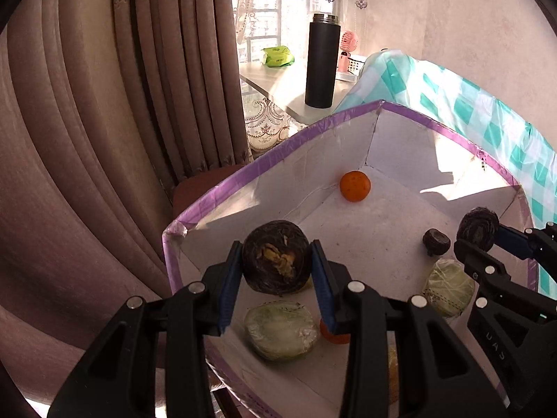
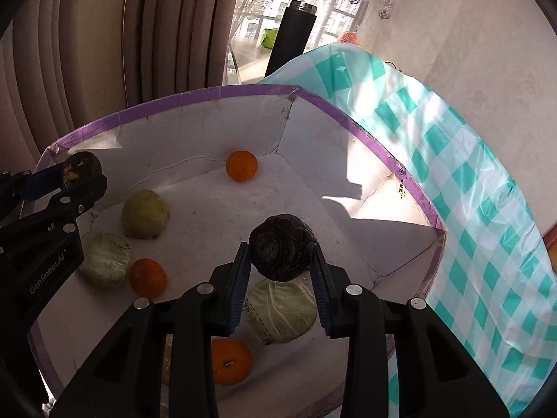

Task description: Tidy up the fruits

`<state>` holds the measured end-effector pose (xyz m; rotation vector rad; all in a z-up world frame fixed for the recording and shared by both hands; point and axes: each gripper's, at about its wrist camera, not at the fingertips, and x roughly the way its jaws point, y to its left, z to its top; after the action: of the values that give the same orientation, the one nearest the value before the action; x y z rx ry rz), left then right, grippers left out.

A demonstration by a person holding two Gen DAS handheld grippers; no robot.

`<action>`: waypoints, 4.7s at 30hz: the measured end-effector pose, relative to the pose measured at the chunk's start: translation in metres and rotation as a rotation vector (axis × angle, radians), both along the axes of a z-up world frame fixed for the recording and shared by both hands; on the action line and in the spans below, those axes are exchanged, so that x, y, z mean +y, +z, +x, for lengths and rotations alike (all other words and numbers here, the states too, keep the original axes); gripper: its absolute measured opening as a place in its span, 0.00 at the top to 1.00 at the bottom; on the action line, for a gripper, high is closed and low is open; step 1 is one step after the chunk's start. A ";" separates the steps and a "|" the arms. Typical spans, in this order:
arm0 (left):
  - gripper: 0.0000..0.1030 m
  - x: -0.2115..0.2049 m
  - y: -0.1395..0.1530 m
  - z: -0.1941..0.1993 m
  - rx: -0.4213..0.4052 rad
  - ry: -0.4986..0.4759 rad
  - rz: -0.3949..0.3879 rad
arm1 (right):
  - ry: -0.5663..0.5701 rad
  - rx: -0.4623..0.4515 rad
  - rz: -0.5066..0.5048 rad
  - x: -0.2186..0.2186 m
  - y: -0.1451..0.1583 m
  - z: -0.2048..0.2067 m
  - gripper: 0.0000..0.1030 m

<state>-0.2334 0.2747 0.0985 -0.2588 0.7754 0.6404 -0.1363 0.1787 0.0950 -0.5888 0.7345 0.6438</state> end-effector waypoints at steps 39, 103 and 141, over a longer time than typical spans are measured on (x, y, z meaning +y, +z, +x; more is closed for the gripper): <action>0.35 -0.009 -0.004 0.006 -0.004 -0.068 -0.006 | -0.030 0.009 -0.024 0.000 -0.018 0.008 0.45; 0.02 -0.006 -0.012 0.033 0.171 -0.103 -0.038 | 0.024 0.124 -0.078 -0.001 -0.030 0.012 0.16; 0.02 -0.004 -0.013 0.034 0.175 -0.106 -0.038 | 0.027 0.125 -0.075 -0.003 -0.029 0.012 0.16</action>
<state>-0.1998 0.2702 0.0856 -0.1960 0.9640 0.5535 -0.1244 0.1759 0.0655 -0.6328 0.8718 0.6846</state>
